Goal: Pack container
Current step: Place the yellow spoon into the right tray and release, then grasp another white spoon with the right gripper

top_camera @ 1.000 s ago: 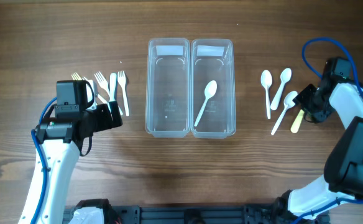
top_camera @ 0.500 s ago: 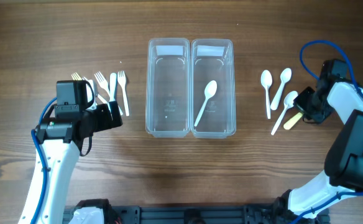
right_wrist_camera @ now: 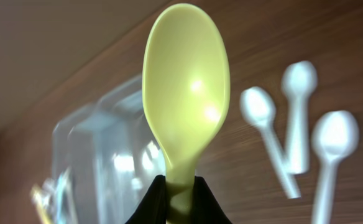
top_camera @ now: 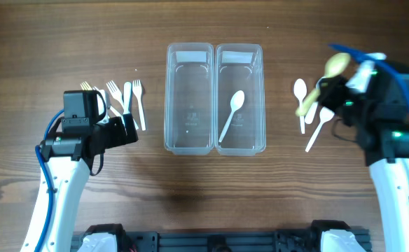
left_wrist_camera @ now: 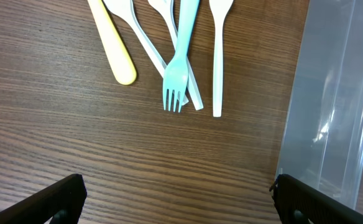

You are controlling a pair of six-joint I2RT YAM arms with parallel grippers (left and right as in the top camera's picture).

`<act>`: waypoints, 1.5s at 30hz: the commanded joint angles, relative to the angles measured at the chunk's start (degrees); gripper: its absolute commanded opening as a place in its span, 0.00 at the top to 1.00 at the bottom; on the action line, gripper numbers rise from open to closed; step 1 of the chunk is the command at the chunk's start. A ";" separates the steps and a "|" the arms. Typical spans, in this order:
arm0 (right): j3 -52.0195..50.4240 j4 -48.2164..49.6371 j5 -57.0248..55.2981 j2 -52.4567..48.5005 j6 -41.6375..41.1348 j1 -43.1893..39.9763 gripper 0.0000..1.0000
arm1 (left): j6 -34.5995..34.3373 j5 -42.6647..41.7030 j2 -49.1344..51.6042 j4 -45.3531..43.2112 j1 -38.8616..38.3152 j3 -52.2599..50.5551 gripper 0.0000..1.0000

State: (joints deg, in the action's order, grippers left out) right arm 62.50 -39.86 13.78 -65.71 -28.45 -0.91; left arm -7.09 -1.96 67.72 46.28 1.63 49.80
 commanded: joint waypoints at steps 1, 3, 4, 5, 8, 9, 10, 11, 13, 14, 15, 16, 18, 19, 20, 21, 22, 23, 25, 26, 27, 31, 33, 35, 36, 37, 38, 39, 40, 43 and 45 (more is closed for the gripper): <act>0.39 0.20 -0.83 -4.96 -1.92 10.08 0.95 | 0.90 0.35 0.22 -0.13 0.15 1.31 0.00; 0.39 1.60 -6.58 -10.88 -3.78 15.30 0.96 | 0.90 0.35 0.22 -0.15 0.15 1.31 0.00; 0.39 3.50 -6.54 -14.97 -3.61 17.14 0.96 | 0.90 0.35 0.22 -0.15 0.15 1.31 0.00; 0.39 4.46 -6.45 -17.03 -3.43 17.84 0.96 | 0.90 0.33 0.22 -0.15 0.15 1.31 0.00; 0.39 8.85 -6.21 -27.08 -3.26 20.17 0.96 | 0.90 0.33 0.22 -0.15 0.15 1.31 0.00; 0.39 10.45 -4.83 -29.90 -2.58 20.57 0.96 | 0.90 0.33 0.22 -0.15 0.15 1.31 0.00; 0.39 11.87 -3.21 -31.82 -1.51 20.79 0.96 | 0.90 0.33 0.22 -0.15 0.15 1.31 0.00; 0.39 13.38 -1.40 -33.38 -0.04 21.00 0.93 | 0.90 0.33 0.22 -0.15 0.15 1.31 0.00; 0.39 15.54 2.08 -35.34 4.72 21.53 0.82 | 0.90 0.35 0.22 -0.15 0.15 1.31 0.00; 0.46 15.52 2.75 -35.08 5.92 21.53 0.78 | 0.90 0.33 0.22 -0.15 0.15 1.31 0.00; 0.61 15.43 3.23 -34.34 6.25 21.53 0.73 | 0.90 0.35 0.22 -0.15 0.15 1.31 0.00; 0.81 15.32 3.56 -33.03 6.75 21.53 0.67 | 0.90 0.35 0.22 -0.15 0.15 1.31 0.00; 1.68 14.40 4.31 -29.62 7.61 21.53 0.56 | 0.90 0.33 0.22 -0.15 0.15 1.31 0.00; 2.23 13.62 4.20 -27.23 7.96 21.51 0.53 | 0.90 0.33 0.22 -0.15 0.15 1.31 0.00; 2.64 13.07 4.00 -25.16 8.79 21.44 0.52 | 0.90 0.33 0.22 -0.15 0.15 1.31 0.00; 2.97 12.50 2.99 -22.45 9.14 20.98 0.51 | 0.90 0.33 0.22 -0.15 0.15 1.31 0.00; 3.08 12.07 0.74 -19.21 8.96 20.11 0.51 | 0.90 0.33 0.22 -0.15 0.15 1.31 0.00; 3.08 11.80 -1.33 -16.76 8.94 19.28 0.51 | 0.90 0.33 0.22 -0.15 0.15 1.31 0.00; 3.08 10.62 -7.67 -10.91 8.72 16.20 0.50 | 0.90 0.33 0.22 -0.15 0.15 1.31 0.00; 3.08 9.62 -10.23 -8.72 8.66 14.45 0.50 | 0.90 0.33 0.22 -0.15 0.15 1.31 0.00; 3.06 8.07 -12.61 -6.97 7.63 12.44 0.50 | 0.90 0.35 0.22 -0.15 0.15 1.31 0.00; 2.34 0.48 -15.32 -7.69 3.19 3.80 0.46 | 0.90 0.33 0.22 -0.15 0.15 1.31 0.00; 1.40 -1.31 -15.30 -10.29 2.29 1.16 0.46 | 0.90 0.35 0.22 -0.15 0.15 1.31 0.00; 0.85 -3.06 -15.28 -14.62 1.64 -1.07 0.48 | 0.90 0.33 0.22 -0.15 0.15 1.31 0.00; 0.85 -3.74 -15.06 -17.66 1.33 -1.99 0.50 | 0.90 0.35 0.22 -0.15 0.15 1.31 0.00; 0.85 -3.87 -15.06 -20.41 1.33 -2.58 0.51 | 0.90 0.35 0.22 -0.13 0.15 1.31 0.00; 0.85 -3.89 -15.04 -22.10 1.33 -2.80 0.52 | 0.90 0.33 0.22 -0.15 0.15 1.31 0.00; 0.85 -3.89 -14.86 -23.93 1.31 -2.86 0.52 | 0.90 0.33 0.22 -0.13 0.15 1.31 0.00; 0.85 -3.93 -14.86 -25.70 1.25 -2.86 0.52 | 0.90 0.33 0.22 -0.13 0.15 1.31 0.00; 0.85 -3.69 -15.54 -30.05 -0.98 -3.06 0.53 | 0.90 0.33 0.22 -0.15 0.15 1.31 0.00; 0.85 -3.72 -15.47 -31.71 -1.68 -4.09 0.53 | 0.90 0.33 0.22 -0.15 0.15 1.31 0.00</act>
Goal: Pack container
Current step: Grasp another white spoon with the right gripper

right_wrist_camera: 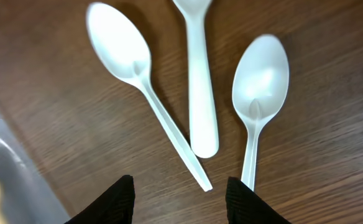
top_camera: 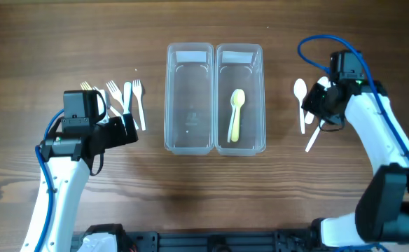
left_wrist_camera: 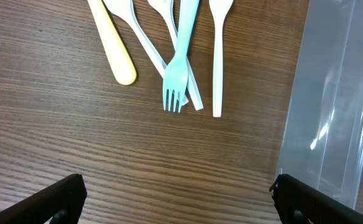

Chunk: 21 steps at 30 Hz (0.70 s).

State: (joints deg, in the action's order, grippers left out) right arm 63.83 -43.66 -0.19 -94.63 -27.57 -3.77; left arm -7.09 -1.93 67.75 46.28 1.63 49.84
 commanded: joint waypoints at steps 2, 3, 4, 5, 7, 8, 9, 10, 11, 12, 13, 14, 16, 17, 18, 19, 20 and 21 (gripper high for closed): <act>-0.48 -0.98 -1.53 -4.50 -2.38 -3.32 0.54 | 0.90 0.33 0.20 -0.13 0.15 1.27 0.00; -0.48 -1.86 -1.57 -5.20 -2.21 -4.17 0.56 | 0.90 0.33 0.20 -0.15 0.15 1.27 0.00; -0.55 -2.34 -1.55 -5.53 -1.73 -4.66 0.57 | 0.90 0.31 0.20 -0.15 0.15 1.27 0.00; -0.59 -2.89 -1.55 -6.16 -1.14 -5.09 0.57 | 0.90 0.31 0.20 -0.15 0.15 1.27 0.00; -0.59 -3.52 -1.79 -7.17 -0.13 -6.21 0.57 | 0.90 0.31 0.20 -0.15 0.15 1.27 0.00; -0.59 -3.52 -1.75 -7.30 0.48 -6.75 0.57 | 0.90 0.31 0.20 -0.15 0.15 1.27 0.00; -0.59 -3.48 -1.75 -7.34 0.48 -7.19 0.57 | 0.90 0.31 0.20 -0.15 0.15 1.27 0.00; -0.59 -3.41 -1.75 -7.34 0.48 -7.37 0.57 | 0.90 0.31 0.20 -0.15 0.15 1.27 0.00; -0.59 -3.34 -1.77 -7.39 0.50 -7.34 0.57 | 0.90 0.31 0.20 -0.15 0.15 1.27 0.00; -0.59 -3.32 -1.77 -7.45 0.48 -7.34 0.57 | 0.90 0.31 0.20 -0.13 0.15 1.27 0.00; -0.59 -3.32 -1.77 -7.58 0.50 -7.34 0.57 | 0.90 0.31 0.20 -0.15 0.15 1.27 0.00; -0.59 -3.15 -1.75 -7.96 0.57 -7.34 0.57 | 0.90 0.31 0.20 -0.15 0.15 1.27 0.00; -0.59 -2.95 -1.42 -9.01 0.50 -7.34 0.58 | 0.90 0.31 0.20 -0.15 0.15 1.27 0.00; -0.59 -2.89 -0.96 -10.08 0.48 -7.32 0.59 | 0.90 0.33 0.20 -0.15 0.15 1.27 0.00; -0.59 -2.97 -0.94 -11.93 0.63 -7.34 0.59 | 0.90 0.31 0.20 -0.15 0.15 1.27 0.00; -0.59 -2.91 -0.90 -12.79 0.57 -7.34 0.59 | 0.90 0.33 0.20 -0.15 0.15 1.27 0.00; -0.59 -2.86 -0.90 -13.18 0.59 -7.34 0.60 | 0.90 0.31 0.20 -0.13 0.15 1.27 0.00; -0.59 -2.73 -0.92 -13.60 0.59 -7.34 0.62 | 0.90 0.31 0.20 -0.13 0.15 1.27 0.00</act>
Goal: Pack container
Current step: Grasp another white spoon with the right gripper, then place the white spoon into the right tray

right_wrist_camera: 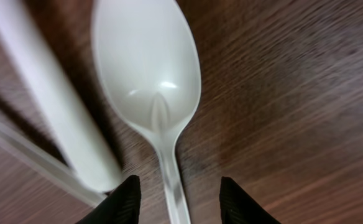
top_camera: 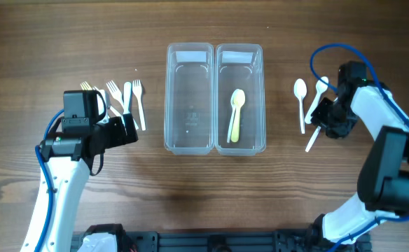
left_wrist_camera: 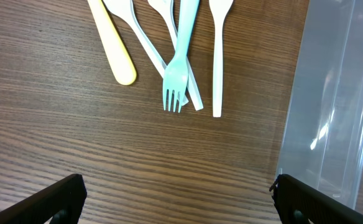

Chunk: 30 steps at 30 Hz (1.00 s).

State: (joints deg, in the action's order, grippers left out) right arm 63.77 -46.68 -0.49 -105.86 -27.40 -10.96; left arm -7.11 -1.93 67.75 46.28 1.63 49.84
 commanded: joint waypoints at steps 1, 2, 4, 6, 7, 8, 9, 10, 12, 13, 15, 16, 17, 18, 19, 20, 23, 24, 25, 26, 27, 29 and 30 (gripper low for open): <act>-0.52 0.37 -0.63 -2.67 0.42 -0.15 0.64 | 0.92 0.31 0.20 -0.15 0.15 1.27 0.00; -0.52 0.42 -0.68 -2.73 0.42 -0.15 0.68 | 0.92 0.33 0.20 -0.15 0.15 1.27 0.00; -0.52 0.68 -0.92 -2.73 0.44 -0.15 0.74 | 0.92 0.31 0.20 -0.15 0.15 1.27 0.00; -0.52 0.68 -1.27 -2.75 0.46 -0.15 0.79 | 0.92 0.31 0.20 -0.13 0.15 1.27 0.00; -0.52 0.68 -1.27 -2.75 0.72 -0.15 0.85 | 0.92 0.31 0.20 -0.13 0.15 1.27 0.00; -0.52 0.55 -1.25 -2.75 1.36 -0.15 0.93 | 0.92 0.31 0.20 -0.15 0.15 1.27 0.00; -0.52 0.35 -1.22 -2.75 1.95 -0.15 0.96 | 0.92 0.31 0.20 -0.15 0.15 1.27 0.00; -0.52 -0.04 -1.25 -2.73 1.92 -0.15 0.96 | 0.92 0.31 0.20 -0.15 0.15 1.27 0.00; -0.50 -0.90 -1.25 -2.43 1.97 -0.15 0.96 | 0.92 0.31 0.20 -0.15 0.15 1.27 0.00; -0.50 -1.07 -1.25 -2.12 2.01 -0.15 0.96 | 0.92 0.31 0.20 -0.13 0.15 1.27 0.00; -0.22 -1.90 -0.26 0.00 3.34 -0.15 0.96 | 0.92 0.31 0.20 -0.15 0.15 1.27 0.00; 0.07 -2.36 0.66 1.27 4.17 -0.15 0.96 | 0.92 0.33 0.20 -0.15 0.15 1.27 0.00; 0.52 -2.99 2.34 3.37 5.51 -0.15 0.96 | 0.92 0.31 0.20 -0.15 0.15 1.27 0.00; 1.33 -3.98 4.70 6.93 6.58 -0.13 0.96 | 0.92 0.31 0.20 -0.15 0.15 1.27 0.00; 1.97 -4.61 7.08 10.54 6.84 -0.09 0.96 | 0.92 0.31 0.20 -0.15 0.15 1.27 0.00; 2.43 -4.87 9.75 13.53 6.93 -0.04 0.96 | 0.92 0.31 0.20 -0.15 0.15 1.27 0.00; 3.41 -4.28 19.39 25.94 6.64 0.96 0.96 | 0.92 0.31 0.20 -0.13 0.15 1.27 0.00; 3.41 -3.80 21.29 29.00 6.08 1.64 0.96 | 0.92 0.31 0.20 -0.15 0.15 1.27 0.00; 3.41 -3.13 22.91 32.39 5.68 2.80 0.96 | 0.92 0.31 0.20 -0.15 0.15 1.27 0.00; 3.41 -2.69 23.04 34.75 4.92 4.07 0.96 | 0.92 0.33 0.20 -0.15 0.15 1.27 0.00; 3.41 -2.23 23.04 36.98 4.72 5.88 0.96 | 0.92 0.31 0.20 -0.15 0.15 1.27 0.00; 3.41 -1.57 22.99 38.95 4.72 9.38 0.96 | 0.92 0.31 0.20 -0.15 0.15 1.27 0.00; 3.39 -1.16 22.80 39.10 4.74 11.93 0.96 | 0.92 0.31 0.20 -0.13 0.15 1.27 0.00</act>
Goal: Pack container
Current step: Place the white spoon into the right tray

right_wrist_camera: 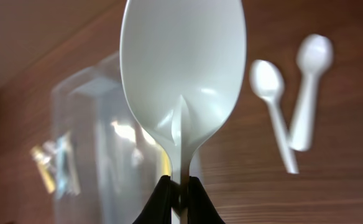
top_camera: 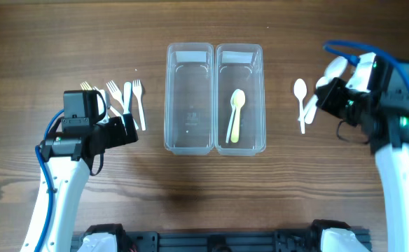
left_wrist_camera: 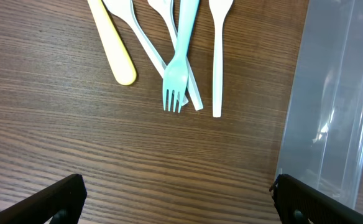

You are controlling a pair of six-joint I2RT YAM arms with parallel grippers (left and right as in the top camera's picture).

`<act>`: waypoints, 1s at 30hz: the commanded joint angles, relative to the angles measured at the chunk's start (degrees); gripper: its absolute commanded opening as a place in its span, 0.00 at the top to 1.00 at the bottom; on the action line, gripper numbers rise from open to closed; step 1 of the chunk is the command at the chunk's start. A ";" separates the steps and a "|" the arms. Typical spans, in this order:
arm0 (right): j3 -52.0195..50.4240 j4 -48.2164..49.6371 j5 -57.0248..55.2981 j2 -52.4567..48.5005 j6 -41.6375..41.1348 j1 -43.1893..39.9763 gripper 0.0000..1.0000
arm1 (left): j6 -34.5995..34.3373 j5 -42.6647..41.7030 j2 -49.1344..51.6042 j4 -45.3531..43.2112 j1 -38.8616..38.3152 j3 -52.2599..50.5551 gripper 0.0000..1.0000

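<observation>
Two clear containers stand side by side mid-table: the left one point(top_camera: 189, 98) holds nothing, the right one point(top_camera: 240, 98) holds a yellow spoon point(top_camera: 235, 115). My right gripper point(top_camera: 328, 89) point(right_wrist_camera: 180, 196) is shut on the handle of a white spoon point(right_wrist_camera: 183, 68) and holds it upright, above the table at the right. Two more white spoons point(top_camera: 301, 98) point(right_wrist_camera: 271, 106) lie on the wood below it. My left gripper point(top_camera: 124, 129) point(left_wrist_camera: 178, 205) stands open over bare wood, just short of a pile of forks point(left_wrist_camera: 180, 62).
The fork pile at the left holds a pale blue fork, white forks point(left_wrist_camera: 217, 56) and a yellow handle point(left_wrist_camera: 113, 43). The left container's wall point(left_wrist_camera: 330, 93) runs down the right edge of the left wrist view.
My right gripper was open and low over a white spoon on the table. Now it is shut on that spoon and holds it up in the air. The left arm has not moved.
My right gripper first held a yellow spoon aloft at the right. Then that spoon lay in the right container and the gripper was open above three white spoons, then close over one. Now one is lifted and two remain on the table.
</observation>
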State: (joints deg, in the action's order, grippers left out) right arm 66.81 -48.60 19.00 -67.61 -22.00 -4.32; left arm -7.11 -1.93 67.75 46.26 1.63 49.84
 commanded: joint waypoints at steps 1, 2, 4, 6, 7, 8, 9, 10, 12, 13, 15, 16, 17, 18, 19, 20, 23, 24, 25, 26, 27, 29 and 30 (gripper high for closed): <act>0.26 1.36 2.82 0.39 -0.59 7.89 0.96 | 0.92 0.31 0.20 -0.13 0.15 1.27 0.00; 0.24 1.81 1.81 -0.39 -0.59 10.14 0.96 | 0.92 0.31 0.20 -0.13 0.15 1.27 0.00; 0.22 3.28 -1.18 -3.43 -0.48 14.93 0.96 | 0.92 0.31 0.20 -0.13 0.15 1.27 0.00; 0.22 5.03 -3.17 -7.74 -0.44 18.91 0.96 | 0.92 0.31 0.20 -0.13 0.15 1.27 0.00; 0.22 6.49 -4.61 -12.13 -0.46 21.49 0.96 | 0.92 0.31 0.20 -0.11 0.15 1.27 0.00; 0.22 7.58 -6.10 -15.54 -0.44 22.82 0.96 | 0.92 0.31 0.20 -0.13 0.15 1.27 0.00; 0.22 8.41 -7.48 -18.38 -0.55 23.52 0.96 | 0.92 0.31 0.20 -0.13 0.15 1.27 0.00; 0.22 9.51 -8.13 -21.16 -0.50 23.89 0.96 | 0.92 0.31 0.20 -0.11 0.15 1.27 0.00; 0.22 12.22 -6.99 -26.95 -0.44 23.98 0.96 | 0.92 0.31 0.20 -0.13 0.15 1.27 0.00; 0.24 13.33 -5.64 -29.64 -0.39 24.00 0.96 | 0.92 0.31 0.20 -0.13 0.15 1.27 0.00; 0.24 14.47 -2.27 -33.51 0.92 24.15 0.96 | 0.92 0.31 0.20 -0.13 0.15 1.27 0.00; 0.24 14.53 -2.03 -34.34 1.09 24.28 0.96 | 0.92 0.31 0.20 -0.13 0.15 1.27 0.00; 0.35 14.51 -2.64 -34.25 1.60 24.52 0.87 | 0.92 0.31 0.20 -0.13 0.15 1.27 0.00; 0.42 14.56 -2.62 -33.51 2.23 24.52 0.78 | 0.92 0.31 0.20 -0.11 0.15 1.27 0.00; 0.48 14.53 -2.67 -32.57 2.69 24.52 0.69 | 0.92 0.33 0.20 -0.13 0.15 1.27 0.00; 0.50 14.51 -2.62 -31.32 3.41 24.50 0.63 | 0.92 0.33 0.20 -0.13 0.15 1.27 0.00; 0.50 14.36 -2.62 -24.15 6.91 24.39 0.38 | 0.92 0.33 0.20 -0.13 0.15 1.27 0.00; 0.50 14.38 -2.82 -22.23 7.58 24.37 0.37 | 0.92 0.31 0.20 -0.13 0.15 1.27 0.00; 0.50 14.40 -3.26 -19.67 8.72 24.26 0.38 | 0.92 0.33 0.20 -0.13 0.15 1.27 0.00; 0.50 14.29 -5.73 -17.05 8.72 24.04 0.43 | 0.92 0.31 0.20 -0.13 0.15 1.27 0.00; 0.48 14.21 -7.61 -15.47 8.70 23.80 0.43 | 0.92 0.33 0.20 -0.13 0.15 1.27 0.00; 0.50 14.16 -13.11 -11.43 8.41 22.45 0.41 | 0.92 0.31 0.20 -0.13 0.15 1.27 0.00; 0.48 14.05 -14.88 -9.60 8.44 20.98 0.36 | 0.92 0.31 0.20 -0.11 0.15 1.27 0.00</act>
State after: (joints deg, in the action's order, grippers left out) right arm 66.85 -34.44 11.75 -81.47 -14.94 19.27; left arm -7.09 -1.93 67.72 46.28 1.63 49.84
